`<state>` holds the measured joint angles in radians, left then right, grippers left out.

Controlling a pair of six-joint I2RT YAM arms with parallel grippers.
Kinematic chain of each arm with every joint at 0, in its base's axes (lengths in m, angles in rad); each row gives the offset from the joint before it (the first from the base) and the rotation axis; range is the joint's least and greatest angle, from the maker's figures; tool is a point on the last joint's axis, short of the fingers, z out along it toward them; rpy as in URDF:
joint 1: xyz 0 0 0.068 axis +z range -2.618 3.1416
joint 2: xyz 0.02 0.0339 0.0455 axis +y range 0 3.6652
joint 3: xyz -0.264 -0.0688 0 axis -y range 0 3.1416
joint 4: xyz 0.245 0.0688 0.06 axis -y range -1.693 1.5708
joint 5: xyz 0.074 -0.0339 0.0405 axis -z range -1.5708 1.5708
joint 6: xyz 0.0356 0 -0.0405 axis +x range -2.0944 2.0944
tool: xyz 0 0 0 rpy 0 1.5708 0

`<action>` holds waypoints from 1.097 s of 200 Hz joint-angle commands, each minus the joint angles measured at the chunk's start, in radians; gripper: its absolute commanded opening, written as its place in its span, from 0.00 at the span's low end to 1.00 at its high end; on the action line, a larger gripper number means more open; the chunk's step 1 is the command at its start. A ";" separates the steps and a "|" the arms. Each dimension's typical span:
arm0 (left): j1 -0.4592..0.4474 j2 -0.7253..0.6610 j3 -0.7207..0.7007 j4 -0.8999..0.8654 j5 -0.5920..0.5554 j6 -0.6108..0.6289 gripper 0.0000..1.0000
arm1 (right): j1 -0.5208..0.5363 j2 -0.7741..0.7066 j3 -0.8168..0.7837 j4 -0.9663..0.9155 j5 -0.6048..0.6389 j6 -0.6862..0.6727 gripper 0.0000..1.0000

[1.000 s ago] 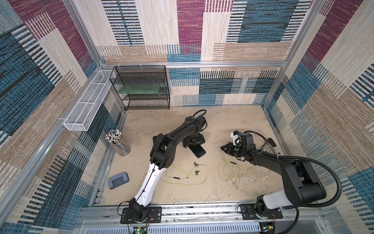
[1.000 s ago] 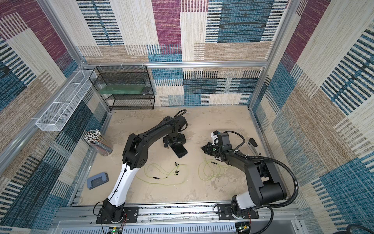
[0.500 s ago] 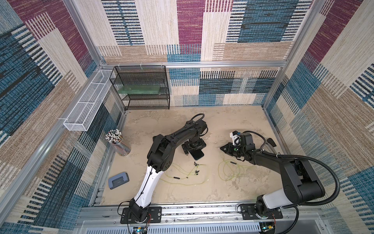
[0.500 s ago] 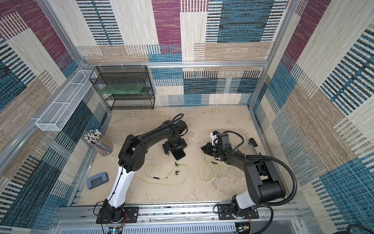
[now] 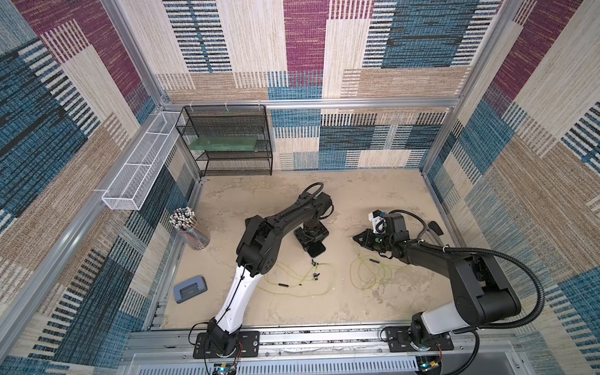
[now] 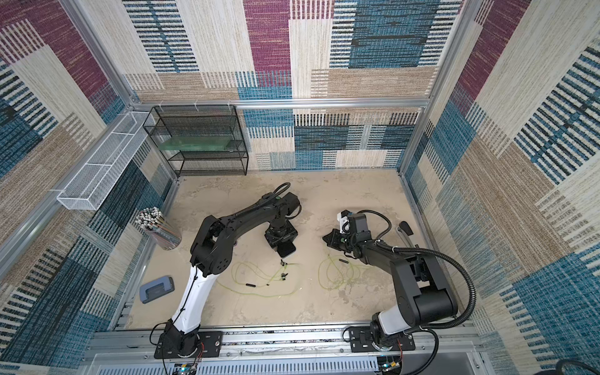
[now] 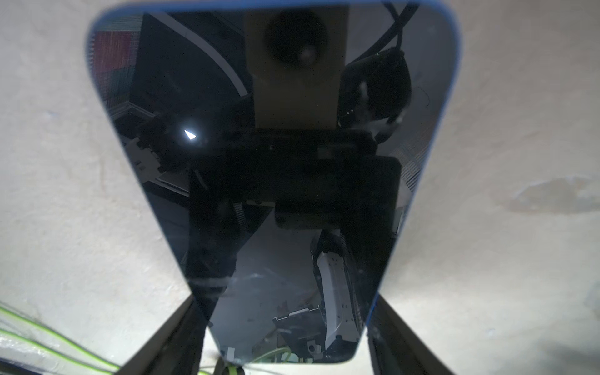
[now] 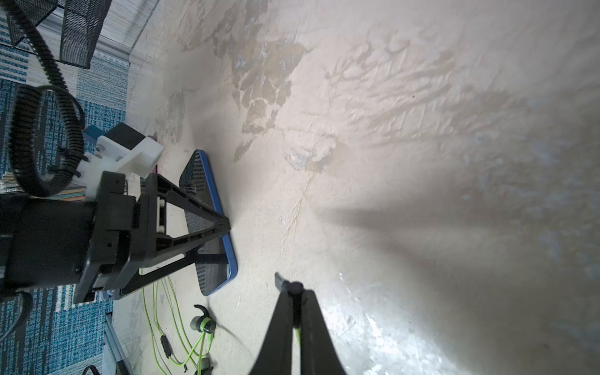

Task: Plug wired earphones into phones
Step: Pick up the phone at the center of the board.

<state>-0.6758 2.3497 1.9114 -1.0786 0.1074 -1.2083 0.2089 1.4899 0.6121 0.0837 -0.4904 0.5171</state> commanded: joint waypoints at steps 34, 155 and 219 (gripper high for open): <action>0.017 0.033 -0.003 0.114 0.064 -0.005 0.60 | 0.020 -0.032 -0.014 0.020 -0.017 -0.036 0.00; 0.099 -0.032 0.192 0.029 0.330 -0.023 0.56 | 0.218 -0.073 -0.066 0.139 0.006 0.092 0.00; 0.101 -0.090 0.038 0.267 0.463 -0.260 0.30 | 0.250 -0.131 -0.081 0.189 0.165 0.207 0.00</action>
<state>-0.5758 2.2993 1.9987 -0.9379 0.5041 -1.3434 0.4564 1.3861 0.5426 0.2146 -0.4221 0.6582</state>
